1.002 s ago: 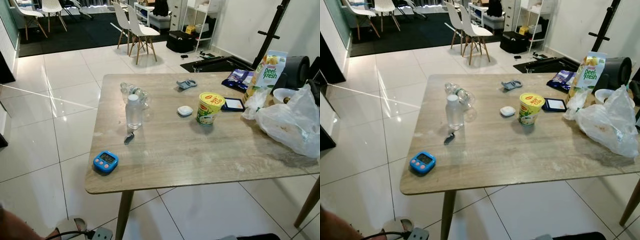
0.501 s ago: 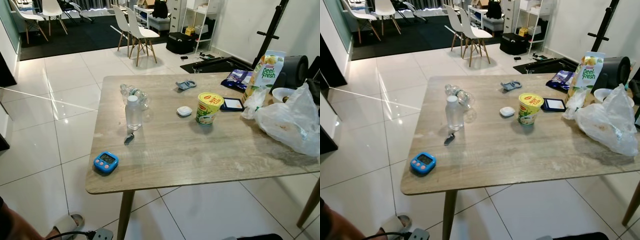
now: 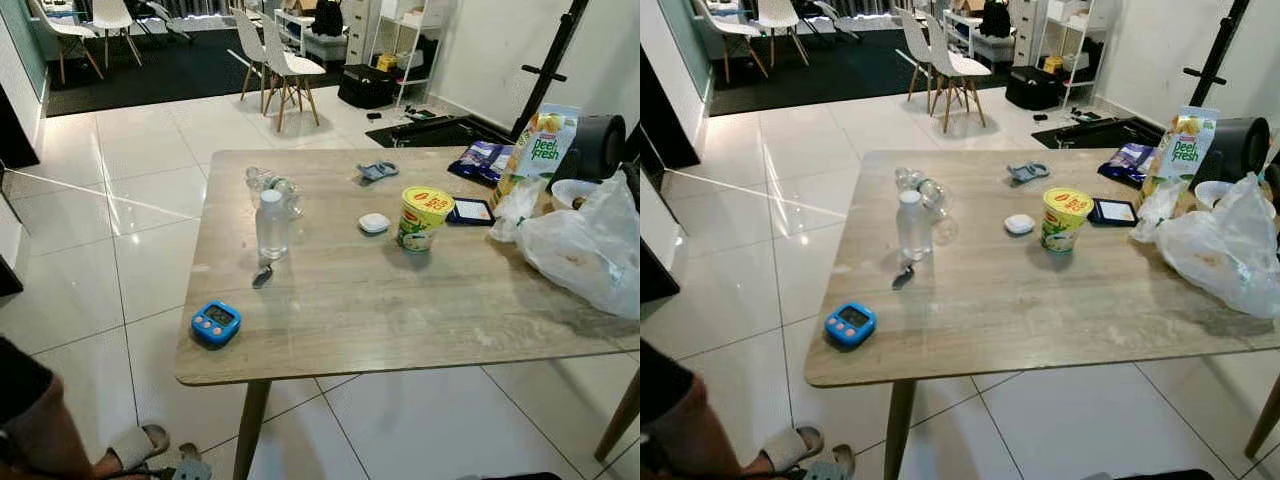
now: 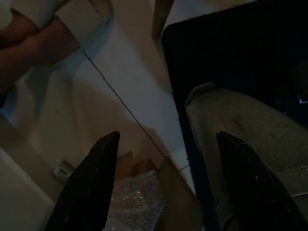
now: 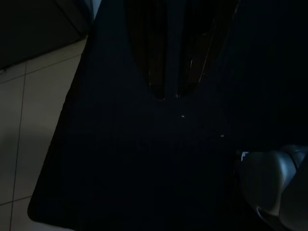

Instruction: Restocking fridge

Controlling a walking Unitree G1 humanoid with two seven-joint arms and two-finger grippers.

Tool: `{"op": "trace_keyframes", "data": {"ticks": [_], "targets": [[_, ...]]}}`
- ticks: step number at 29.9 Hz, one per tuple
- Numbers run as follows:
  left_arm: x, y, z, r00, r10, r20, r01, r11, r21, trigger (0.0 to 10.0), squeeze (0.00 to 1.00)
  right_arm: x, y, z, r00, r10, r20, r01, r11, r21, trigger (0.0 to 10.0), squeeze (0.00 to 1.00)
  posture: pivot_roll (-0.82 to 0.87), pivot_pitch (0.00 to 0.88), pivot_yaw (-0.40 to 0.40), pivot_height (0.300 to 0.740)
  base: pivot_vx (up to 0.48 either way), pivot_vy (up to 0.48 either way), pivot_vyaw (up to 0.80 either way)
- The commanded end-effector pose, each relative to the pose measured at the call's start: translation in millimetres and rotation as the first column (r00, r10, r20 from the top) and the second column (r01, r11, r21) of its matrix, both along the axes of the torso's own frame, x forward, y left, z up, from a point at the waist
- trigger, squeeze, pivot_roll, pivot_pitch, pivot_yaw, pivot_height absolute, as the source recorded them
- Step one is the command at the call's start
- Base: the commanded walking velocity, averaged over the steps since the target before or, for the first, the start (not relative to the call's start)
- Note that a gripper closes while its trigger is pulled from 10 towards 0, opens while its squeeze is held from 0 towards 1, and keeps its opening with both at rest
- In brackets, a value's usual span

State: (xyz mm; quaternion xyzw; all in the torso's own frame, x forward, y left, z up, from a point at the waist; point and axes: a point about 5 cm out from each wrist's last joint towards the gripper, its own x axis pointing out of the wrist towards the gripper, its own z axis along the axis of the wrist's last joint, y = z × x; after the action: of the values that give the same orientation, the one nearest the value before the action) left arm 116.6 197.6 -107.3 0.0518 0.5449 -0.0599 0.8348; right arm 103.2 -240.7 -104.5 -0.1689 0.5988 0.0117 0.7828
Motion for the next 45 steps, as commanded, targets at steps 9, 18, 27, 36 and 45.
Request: {"op": "trace_keyframes", "data": {"ticks": [9,18,27,36,45], "targets": [[12.1,-5.4,3,0.998,-0.058,0.011,0.058,0.998,-0.003,10.0,0.00,-2.6,-9.0,2,1.000,0.002,-0.003,-0.002,1.000,-0.025,10.0,0.00,0.06,0.000,-0.010,0.740,0.000,0.000,0.00],[13.5,0.3,4,0.997,-0.075,0.009,0.075,0.997,0.021,10.0,0.00,7.6,10.6,0,0.999,0.021,0.025,-0.022,1.000,0.017,10.0,0.00,0.05,0.000,-0.002,0.740,0.000,0.000,0.00],[7.3,-5.7,1,0.996,-0.089,-0.006,0.089,0.996,0.012,10.0,0.00,8.0,12.1,-1,0.999,0.050,0.015,-0.050,0.999,0.016,10.0,0.00,0.05,0.000,-0.010,0.740,0.000,0.000,0.00],[4.6,-5.1,0,0.996,-0.091,-0.014,0.092,0.995,0.025,10.0,0.00,4.5,7.1,-1,0.999,0.054,0.004,-0.054,0.998,-0.014,10.0,0.00,0.05,0.000,-0.009,0.740,0.000,0.000,0.00],[1.6,-4.0,-1,0.997,-0.068,-0.023,0.068,0.998,0.012,10.0,1.00,2.5,11.2,-2,0.997,0.074,-0.004,-0.074,0.997,-0.001,10.0,1.00,0.05,0.000,-0.011,0.740,0.000,0.000,0.00]]}}
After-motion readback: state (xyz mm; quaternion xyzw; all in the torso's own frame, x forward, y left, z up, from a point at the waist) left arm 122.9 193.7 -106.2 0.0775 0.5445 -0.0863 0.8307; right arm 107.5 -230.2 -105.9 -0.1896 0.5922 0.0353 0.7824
